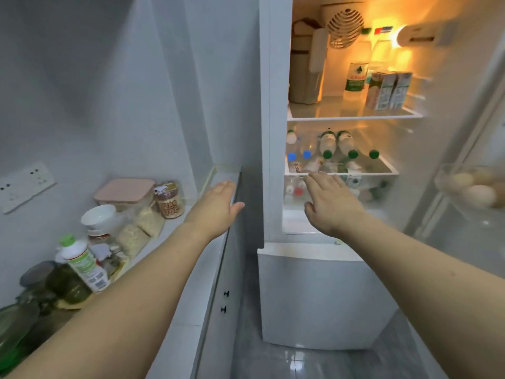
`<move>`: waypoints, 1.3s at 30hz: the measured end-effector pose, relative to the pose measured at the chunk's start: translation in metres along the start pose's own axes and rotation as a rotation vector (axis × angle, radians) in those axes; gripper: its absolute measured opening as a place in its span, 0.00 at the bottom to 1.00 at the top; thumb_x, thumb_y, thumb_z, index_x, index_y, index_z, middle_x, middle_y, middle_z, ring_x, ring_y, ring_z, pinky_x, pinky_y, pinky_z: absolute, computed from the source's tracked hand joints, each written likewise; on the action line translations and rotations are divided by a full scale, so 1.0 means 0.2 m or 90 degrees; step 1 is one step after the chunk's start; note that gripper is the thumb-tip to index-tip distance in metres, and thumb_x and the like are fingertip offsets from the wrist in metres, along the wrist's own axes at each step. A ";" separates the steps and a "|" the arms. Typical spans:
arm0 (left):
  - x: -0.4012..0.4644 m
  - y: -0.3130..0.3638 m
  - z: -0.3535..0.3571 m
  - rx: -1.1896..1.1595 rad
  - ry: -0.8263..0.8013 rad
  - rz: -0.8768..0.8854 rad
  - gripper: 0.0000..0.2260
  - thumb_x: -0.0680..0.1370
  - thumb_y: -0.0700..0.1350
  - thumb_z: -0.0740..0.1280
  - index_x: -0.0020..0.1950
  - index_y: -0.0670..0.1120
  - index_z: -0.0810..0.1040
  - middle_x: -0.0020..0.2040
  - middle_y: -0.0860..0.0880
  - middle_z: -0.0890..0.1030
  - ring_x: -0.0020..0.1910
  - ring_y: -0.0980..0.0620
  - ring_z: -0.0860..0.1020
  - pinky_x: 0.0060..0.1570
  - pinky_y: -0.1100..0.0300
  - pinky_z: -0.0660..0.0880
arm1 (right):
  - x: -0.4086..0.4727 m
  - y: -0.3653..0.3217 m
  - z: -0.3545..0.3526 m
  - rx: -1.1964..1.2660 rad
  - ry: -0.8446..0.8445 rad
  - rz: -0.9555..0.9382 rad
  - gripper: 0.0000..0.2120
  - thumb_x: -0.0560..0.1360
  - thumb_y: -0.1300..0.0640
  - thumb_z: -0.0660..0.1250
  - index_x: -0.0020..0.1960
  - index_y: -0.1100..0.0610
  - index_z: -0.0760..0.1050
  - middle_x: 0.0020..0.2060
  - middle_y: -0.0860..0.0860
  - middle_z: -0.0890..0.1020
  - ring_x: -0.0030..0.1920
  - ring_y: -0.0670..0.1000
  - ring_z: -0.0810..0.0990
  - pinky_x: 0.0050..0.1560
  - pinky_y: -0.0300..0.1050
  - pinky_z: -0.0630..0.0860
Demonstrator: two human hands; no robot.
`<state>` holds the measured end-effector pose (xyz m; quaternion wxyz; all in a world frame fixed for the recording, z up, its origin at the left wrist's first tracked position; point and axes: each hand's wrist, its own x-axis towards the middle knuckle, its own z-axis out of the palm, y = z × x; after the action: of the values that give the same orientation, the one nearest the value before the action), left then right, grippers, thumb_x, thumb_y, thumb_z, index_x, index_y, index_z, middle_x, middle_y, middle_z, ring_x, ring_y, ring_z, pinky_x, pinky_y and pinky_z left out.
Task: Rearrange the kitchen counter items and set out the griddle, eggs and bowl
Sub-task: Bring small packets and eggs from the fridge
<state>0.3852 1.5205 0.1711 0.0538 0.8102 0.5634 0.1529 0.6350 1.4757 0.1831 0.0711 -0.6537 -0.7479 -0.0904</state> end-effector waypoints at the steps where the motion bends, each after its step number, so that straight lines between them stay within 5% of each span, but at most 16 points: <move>1: 0.05 0.03 0.03 -0.008 -0.007 0.017 0.26 0.83 0.52 0.57 0.78 0.43 0.56 0.79 0.45 0.58 0.77 0.48 0.56 0.74 0.55 0.55 | -0.01 0.05 0.02 0.000 0.007 0.022 0.27 0.78 0.54 0.54 0.75 0.61 0.56 0.75 0.56 0.59 0.75 0.55 0.54 0.75 0.51 0.49; 14: 0.54 0.52 0.57 -0.052 -0.118 0.211 0.26 0.82 0.53 0.58 0.79 0.46 0.57 0.79 0.48 0.58 0.77 0.49 0.57 0.74 0.54 0.58 | -0.13 0.54 0.31 0.049 0.013 0.199 0.27 0.79 0.55 0.54 0.77 0.59 0.55 0.76 0.54 0.58 0.76 0.54 0.54 0.76 0.49 0.44; 31: 0.91 1.09 0.99 -0.128 -0.262 0.499 0.23 0.83 0.52 0.59 0.77 0.48 0.62 0.77 0.50 0.63 0.75 0.51 0.62 0.72 0.58 0.59 | -0.51 0.81 0.53 0.155 0.100 0.559 0.24 0.72 0.58 0.54 0.64 0.67 0.72 0.62 0.62 0.76 0.61 0.63 0.75 0.63 0.54 0.71; 35: 0.93 1.27 1.05 -0.166 -0.311 0.604 0.20 0.82 0.50 0.60 0.74 0.49 0.66 0.72 0.51 0.69 0.67 0.50 0.70 0.64 0.61 0.65 | -0.57 0.80 0.57 0.142 0.109 0.630 0.19 0.72 0.66 0.64 0.62 0.67 0.74 0.60 0.62 0.77 0.60 0.63 0.76 0.62 0.53 0.71; 39: 0.91 1.40 1.11 -0.186 -0.347 0.715 0.19 0.81 0.47 0.63 0.72 0.47 0.70 0.67 0.48 0.73 0.63 0.49 0.73 0.59 0.62 0.67 | -0.63 0.77 0.63 0.162 0.093 0.712 0.18 0.74 0.64 0.61 0.63 0.64 0.73 0.61 0.59 0.77 0.62 0.60 0.75 0.63 0.48 0.69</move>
<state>0.7618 1.6072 0.0668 0.2167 0.9760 -0.0072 0.0216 0.8052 1.4021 0.0393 0.2376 -0.9280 -0.2870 0.0068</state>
